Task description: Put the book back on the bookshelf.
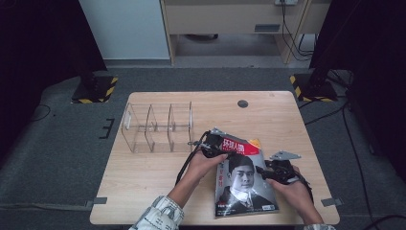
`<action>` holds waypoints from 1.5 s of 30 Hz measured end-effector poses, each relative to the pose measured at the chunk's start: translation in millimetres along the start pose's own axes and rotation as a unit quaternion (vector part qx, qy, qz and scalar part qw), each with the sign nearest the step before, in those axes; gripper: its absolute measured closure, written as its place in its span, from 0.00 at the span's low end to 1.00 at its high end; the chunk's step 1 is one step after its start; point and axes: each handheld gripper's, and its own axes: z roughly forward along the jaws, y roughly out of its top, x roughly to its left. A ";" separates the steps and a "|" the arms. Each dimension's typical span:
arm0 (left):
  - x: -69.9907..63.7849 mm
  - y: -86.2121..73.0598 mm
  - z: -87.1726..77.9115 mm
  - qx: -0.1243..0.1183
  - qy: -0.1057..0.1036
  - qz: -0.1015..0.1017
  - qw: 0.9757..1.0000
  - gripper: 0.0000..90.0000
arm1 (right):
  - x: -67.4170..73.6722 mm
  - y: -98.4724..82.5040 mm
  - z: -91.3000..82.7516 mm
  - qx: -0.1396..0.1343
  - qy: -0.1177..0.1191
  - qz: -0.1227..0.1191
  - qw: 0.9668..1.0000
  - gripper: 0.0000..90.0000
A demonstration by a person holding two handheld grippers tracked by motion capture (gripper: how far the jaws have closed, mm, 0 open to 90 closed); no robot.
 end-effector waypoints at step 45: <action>1.5 9.4 9.0 0.002 -0.012 -0.009 1.000 0.81 | 2.9 -0.4 2.7 -0.009 0.008 -0.008 1.000 0.54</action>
